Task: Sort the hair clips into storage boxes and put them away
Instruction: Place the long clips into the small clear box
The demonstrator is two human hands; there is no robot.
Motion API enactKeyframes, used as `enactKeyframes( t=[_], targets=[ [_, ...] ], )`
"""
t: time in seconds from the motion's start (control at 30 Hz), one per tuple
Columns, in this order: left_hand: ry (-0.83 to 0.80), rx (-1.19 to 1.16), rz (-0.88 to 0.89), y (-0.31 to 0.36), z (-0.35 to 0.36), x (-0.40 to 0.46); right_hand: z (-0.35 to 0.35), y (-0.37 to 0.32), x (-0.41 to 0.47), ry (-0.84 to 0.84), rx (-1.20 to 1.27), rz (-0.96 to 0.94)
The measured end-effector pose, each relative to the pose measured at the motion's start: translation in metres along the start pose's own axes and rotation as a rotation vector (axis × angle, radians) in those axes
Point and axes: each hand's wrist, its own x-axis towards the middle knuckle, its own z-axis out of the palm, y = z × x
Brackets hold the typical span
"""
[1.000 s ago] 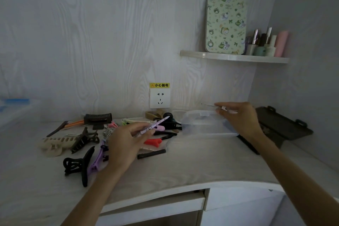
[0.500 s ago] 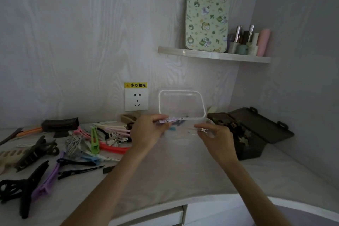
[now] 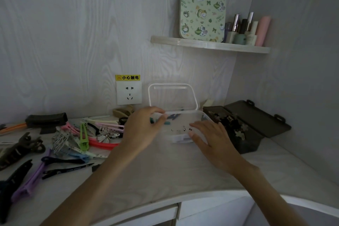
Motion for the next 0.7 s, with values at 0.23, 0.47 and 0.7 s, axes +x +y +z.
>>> enactKeyframes(
  t=[0.23, 0.47, 0.7],
  targets=[
    [0.012, -0.014, -0.138, -0.039, -0.045, -0.007, 0.011, -0.019, 0.022, 0.196, -0.122, 0.04],
    [-0.11, 0.261, -0.154, -0.076, -0.067, -0.01, 0.051, -0.099, 0.042, 0.352, -0.088, -0.474],
    [-0.231, 0.147, -0.261, -0.1, -0.083, -0.015, 0.086, -0.132, 0.076, -0.165, -0.09, -0.152]
  ],
)
